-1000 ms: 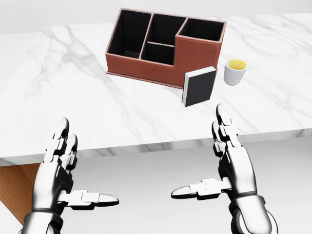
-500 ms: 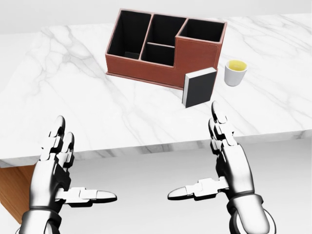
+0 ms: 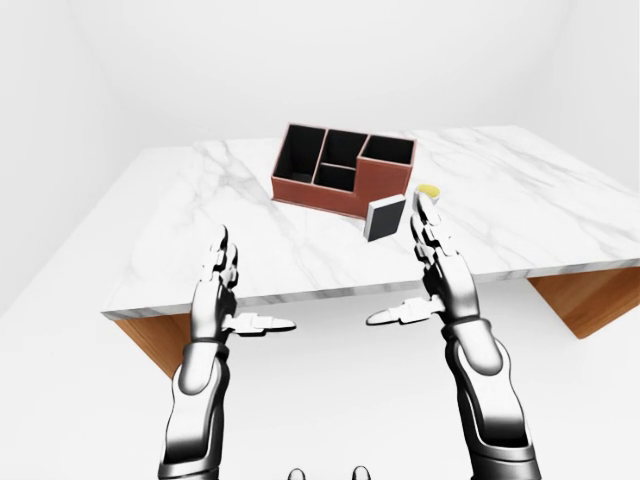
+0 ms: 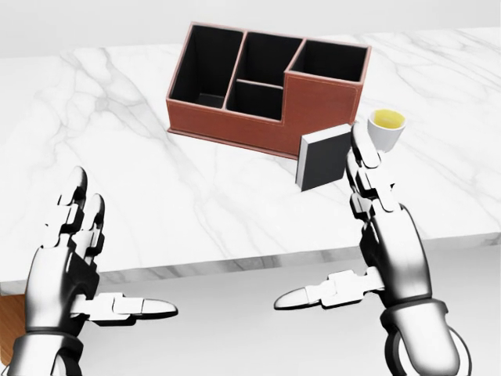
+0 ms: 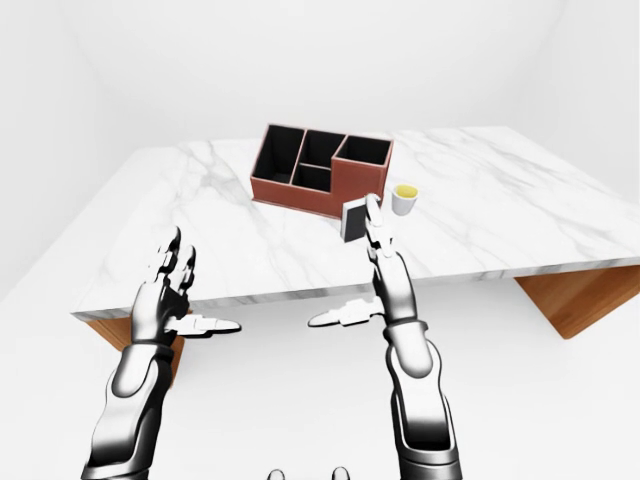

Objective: Pick up the book and place it in the right compartment of the caddy.

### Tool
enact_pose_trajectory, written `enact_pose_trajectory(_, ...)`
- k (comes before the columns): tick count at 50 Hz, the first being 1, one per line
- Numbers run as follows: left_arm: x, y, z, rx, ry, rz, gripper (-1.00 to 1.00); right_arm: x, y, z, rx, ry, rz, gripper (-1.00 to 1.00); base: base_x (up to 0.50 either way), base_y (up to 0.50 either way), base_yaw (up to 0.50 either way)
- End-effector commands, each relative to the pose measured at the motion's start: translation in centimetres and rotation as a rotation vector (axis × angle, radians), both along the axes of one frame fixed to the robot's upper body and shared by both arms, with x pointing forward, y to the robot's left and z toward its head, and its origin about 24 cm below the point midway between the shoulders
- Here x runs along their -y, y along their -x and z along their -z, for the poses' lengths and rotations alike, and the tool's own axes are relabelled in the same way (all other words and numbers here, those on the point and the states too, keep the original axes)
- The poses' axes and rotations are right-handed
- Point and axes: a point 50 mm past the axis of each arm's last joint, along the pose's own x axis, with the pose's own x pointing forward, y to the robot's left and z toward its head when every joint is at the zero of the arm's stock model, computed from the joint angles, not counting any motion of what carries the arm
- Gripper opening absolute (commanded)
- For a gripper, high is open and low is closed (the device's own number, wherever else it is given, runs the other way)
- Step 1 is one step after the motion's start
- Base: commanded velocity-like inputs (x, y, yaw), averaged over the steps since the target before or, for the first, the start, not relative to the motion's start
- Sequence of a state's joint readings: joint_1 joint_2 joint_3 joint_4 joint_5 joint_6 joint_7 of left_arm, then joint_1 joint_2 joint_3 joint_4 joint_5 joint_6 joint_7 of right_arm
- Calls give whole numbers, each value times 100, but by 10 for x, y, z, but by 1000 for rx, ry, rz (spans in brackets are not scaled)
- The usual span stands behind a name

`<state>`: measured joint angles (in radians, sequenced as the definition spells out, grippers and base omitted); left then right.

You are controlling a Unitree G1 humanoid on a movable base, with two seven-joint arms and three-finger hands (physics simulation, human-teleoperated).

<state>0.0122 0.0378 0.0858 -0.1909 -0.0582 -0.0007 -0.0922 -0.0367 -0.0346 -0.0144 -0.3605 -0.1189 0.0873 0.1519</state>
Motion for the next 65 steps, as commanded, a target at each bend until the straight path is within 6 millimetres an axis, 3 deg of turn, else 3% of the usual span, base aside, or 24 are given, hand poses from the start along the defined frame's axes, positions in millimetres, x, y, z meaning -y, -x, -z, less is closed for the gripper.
enact_pose_trajectory(1, -2, 5, -13, 45, -8, -5, 100, 1, 11, -30, 134, 21, -7, 100, 19, -2, 0)
enact_pose_trajectory(10, -3, 6, -17, 73, -21, -13, 100, 0, 23, -54, 252, 38, -14, 100, 19, -2, 0)
enact_pose_trajectory(15, -3, 7, -19, 81, -19, -16, 100, 0, 26, -58, 272, 42, -15, 100, 19, -2, 0)
enact_pose_trajectory(65, -4, 7, -21, 112, -38, -28, 100, 4, 27, -52, 243, 36, -11, 100, 19, -2, 0)
